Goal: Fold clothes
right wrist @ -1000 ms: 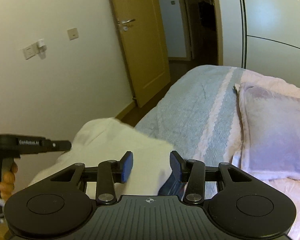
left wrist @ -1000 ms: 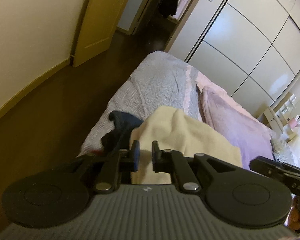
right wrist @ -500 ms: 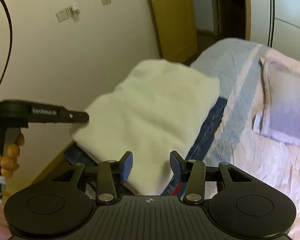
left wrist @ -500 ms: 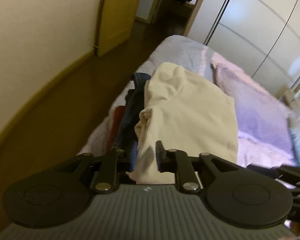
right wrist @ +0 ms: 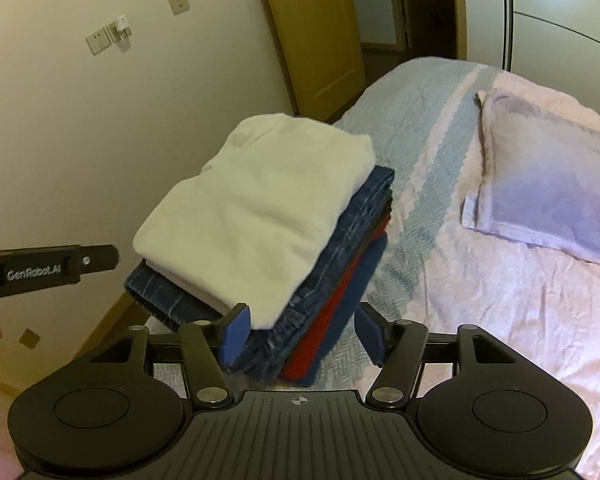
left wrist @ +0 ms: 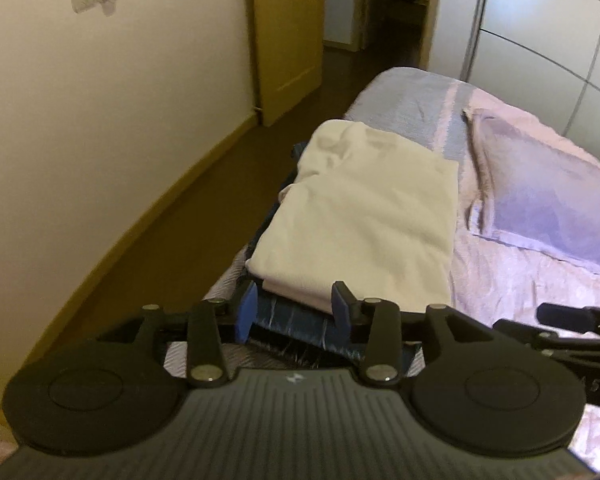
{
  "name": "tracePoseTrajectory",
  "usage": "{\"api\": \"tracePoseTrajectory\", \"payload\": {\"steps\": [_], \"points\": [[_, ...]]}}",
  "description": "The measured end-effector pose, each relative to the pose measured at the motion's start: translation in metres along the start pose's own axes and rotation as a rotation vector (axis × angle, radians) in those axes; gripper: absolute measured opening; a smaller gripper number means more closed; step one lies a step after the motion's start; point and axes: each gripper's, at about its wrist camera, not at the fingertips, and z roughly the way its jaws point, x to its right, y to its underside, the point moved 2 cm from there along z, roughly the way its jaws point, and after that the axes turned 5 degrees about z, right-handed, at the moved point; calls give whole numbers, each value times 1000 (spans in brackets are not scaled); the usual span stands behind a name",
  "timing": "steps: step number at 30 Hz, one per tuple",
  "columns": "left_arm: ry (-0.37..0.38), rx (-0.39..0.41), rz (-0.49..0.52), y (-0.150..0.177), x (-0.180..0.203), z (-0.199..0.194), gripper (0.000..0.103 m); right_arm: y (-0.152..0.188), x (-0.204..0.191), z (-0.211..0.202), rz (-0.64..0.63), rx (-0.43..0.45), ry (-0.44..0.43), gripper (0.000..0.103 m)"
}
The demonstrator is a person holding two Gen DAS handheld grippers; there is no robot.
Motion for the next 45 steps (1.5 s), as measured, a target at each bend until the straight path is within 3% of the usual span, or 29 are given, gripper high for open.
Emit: {"api": "tracePoseTrajectory", "payload": {"steps": [5, 11, 17, 24, 35, 45], "points": [[-84, 13, -37, 17, 33, -37, 46, 11, 22, -29, -37, -6, -49, 65], [-168, 29, -127, 50, 97, -93, 65, 29, 59, -74, -159, -61, -98, 65], [-223, 16, -217, 89, 163, -148, 66, 50, 97, -120, -276, -114, -122, 66], [-281, 18, -307, 117, 212, -186, 69, 60, 125, -165, -371, -105, -194, 66], [-303, 39, -420, 126, 256, -196, 69, 53, 148, -184, -427, -86, -193, 66], [-328, 12, -457, 116, 279, -180, 69, 37, 169, -168, -416, -107, -208, 66]]}}
